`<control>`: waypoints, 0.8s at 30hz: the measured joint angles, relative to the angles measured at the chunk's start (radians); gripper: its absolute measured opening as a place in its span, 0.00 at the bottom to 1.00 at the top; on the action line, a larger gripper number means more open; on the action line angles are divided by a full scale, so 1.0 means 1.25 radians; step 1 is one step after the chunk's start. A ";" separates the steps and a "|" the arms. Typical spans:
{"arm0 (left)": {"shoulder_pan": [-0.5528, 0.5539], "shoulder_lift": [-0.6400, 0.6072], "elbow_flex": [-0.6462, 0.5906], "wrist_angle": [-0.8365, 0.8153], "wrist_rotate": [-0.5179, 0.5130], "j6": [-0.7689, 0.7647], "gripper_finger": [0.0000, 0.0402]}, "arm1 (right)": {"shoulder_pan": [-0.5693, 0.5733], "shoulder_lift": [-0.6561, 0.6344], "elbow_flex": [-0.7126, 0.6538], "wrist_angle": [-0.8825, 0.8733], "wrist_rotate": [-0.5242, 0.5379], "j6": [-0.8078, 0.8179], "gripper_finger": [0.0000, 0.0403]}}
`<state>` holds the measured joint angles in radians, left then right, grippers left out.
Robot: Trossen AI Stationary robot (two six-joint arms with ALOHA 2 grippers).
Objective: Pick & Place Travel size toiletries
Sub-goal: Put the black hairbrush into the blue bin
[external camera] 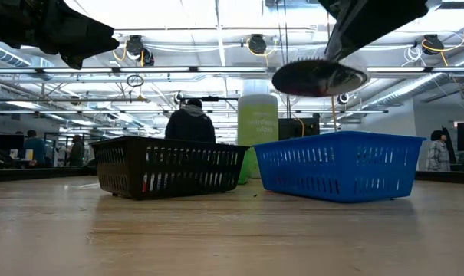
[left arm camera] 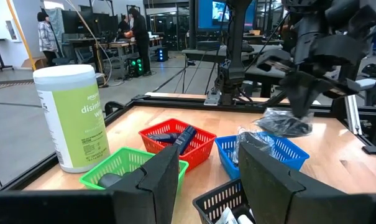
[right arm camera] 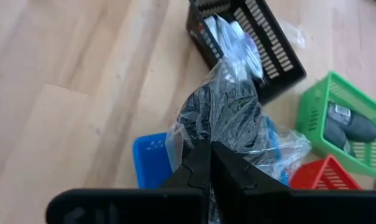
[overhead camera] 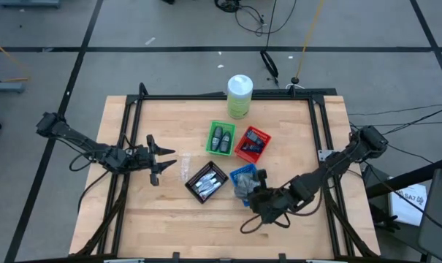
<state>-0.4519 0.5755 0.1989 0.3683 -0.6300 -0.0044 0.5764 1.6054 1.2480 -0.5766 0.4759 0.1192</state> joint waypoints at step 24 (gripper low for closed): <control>0.000 0.000 0.000 0.000 0.000 0.000 0.41 | -0.113 -0.025 -0.167 0.124 -0.093 0.030 0.00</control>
<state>-0.4519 0.5755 0.1989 0.3683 -0.6300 -0.0044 0.4352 1.5743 1.0397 -0.4218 0.3592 0.1561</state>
